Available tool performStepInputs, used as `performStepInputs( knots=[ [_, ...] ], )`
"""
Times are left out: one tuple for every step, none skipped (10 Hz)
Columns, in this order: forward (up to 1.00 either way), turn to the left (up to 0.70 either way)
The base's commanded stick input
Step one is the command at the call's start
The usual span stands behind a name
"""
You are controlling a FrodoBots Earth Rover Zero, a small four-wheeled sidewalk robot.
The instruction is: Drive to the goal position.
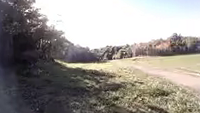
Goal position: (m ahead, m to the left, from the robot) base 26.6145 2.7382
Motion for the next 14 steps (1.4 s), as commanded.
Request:
performStepInputs(
  knots=[
    [-0.7, 0.0],
    [-0.7, 0.0],
    [-0.7, 0.0],
    [-0.7, 0.0],
    [-0.7, 0.0],
    [-0.7, 0.0],
    [-0.7, 0.0],
    [-0.7, 0.0],
    [-0.7, 0.0],
    [-0.7, 0.0],
    [-0.7, 0.0],
    [-0.7, 0.0],
    [-0.7, 0.0],
    [-0.66, 0.0]
  ],
)
